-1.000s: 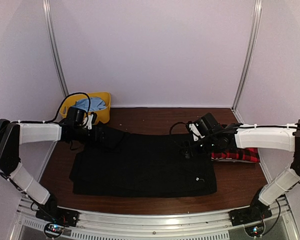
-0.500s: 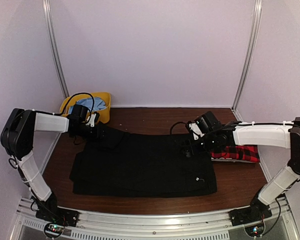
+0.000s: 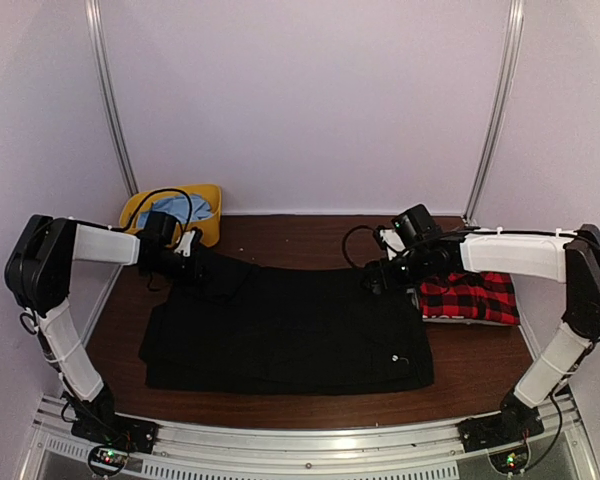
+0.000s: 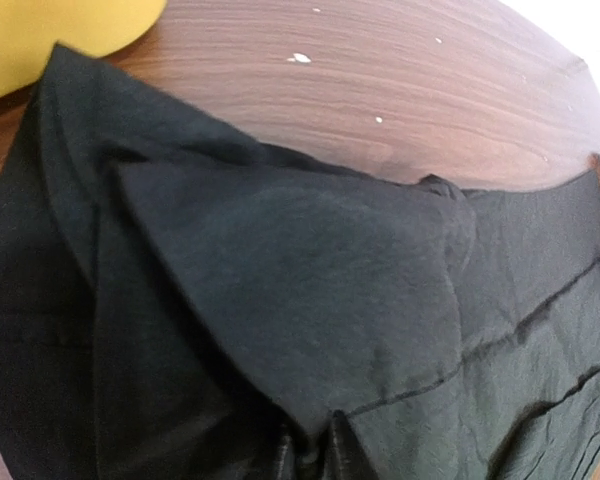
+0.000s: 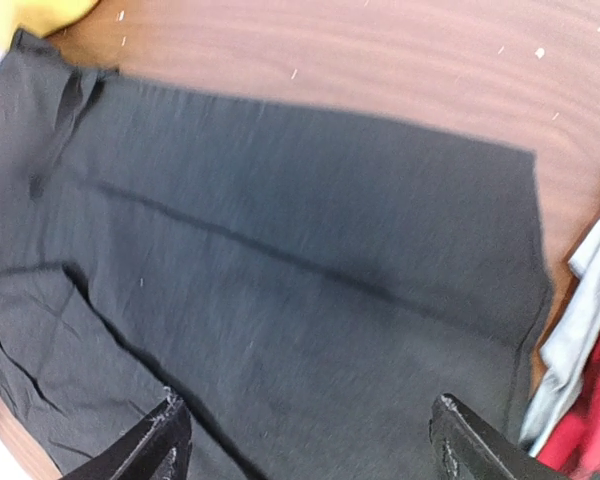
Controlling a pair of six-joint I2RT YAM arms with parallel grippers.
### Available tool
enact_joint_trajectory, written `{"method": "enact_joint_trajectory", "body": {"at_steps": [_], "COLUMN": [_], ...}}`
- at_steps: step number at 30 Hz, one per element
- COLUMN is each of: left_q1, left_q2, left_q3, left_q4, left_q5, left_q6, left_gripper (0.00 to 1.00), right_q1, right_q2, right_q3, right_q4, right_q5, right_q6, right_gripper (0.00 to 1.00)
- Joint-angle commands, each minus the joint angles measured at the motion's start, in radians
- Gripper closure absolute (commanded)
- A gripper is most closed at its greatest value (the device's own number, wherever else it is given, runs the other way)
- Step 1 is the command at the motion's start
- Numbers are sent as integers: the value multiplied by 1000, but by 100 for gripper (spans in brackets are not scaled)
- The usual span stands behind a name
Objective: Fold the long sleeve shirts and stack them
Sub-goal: Pick up the sleeve from the 1/3-folded shirt.
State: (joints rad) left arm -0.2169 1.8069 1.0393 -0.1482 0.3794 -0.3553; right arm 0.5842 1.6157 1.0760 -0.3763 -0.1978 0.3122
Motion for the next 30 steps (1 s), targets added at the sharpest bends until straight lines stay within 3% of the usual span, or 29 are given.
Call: {"method": "enact_joint_trajectory", "body": {"at_steps": [1, 2, 12, 16, 24, 30], "left_q1": [8, 8, 8, 8, 8, 8], "left_q2": [-40, -54, -299, -423, -692, -818], "left_q3": [14, 21, 69, 47, 49, 65], "left_q4": [20, 9, -137, -161, -194, -239], "left_q5": [59, 68, 234, 315, 329, 435], "left_q6": [13, 17, 30, 12, -37, -8], "left_gripper": [95, 100, 100, 100, 100, 100], "right_q1": [-46, -53, -94, -97, -102, -103], "right_q2": [28, 38, 86, 99, 158, 236], "right_q3": [64, 72, 112, 137, 161, 224], "right_q4": [16, 19, 77, 86, 130, 108], "right_q5": [30, 51, 166, 185, 192, 190], "right_q6": [-20, -23, -37, -55, -77, -130], "right_gripper": [17, 17, 17, 17, 17, 17]}}
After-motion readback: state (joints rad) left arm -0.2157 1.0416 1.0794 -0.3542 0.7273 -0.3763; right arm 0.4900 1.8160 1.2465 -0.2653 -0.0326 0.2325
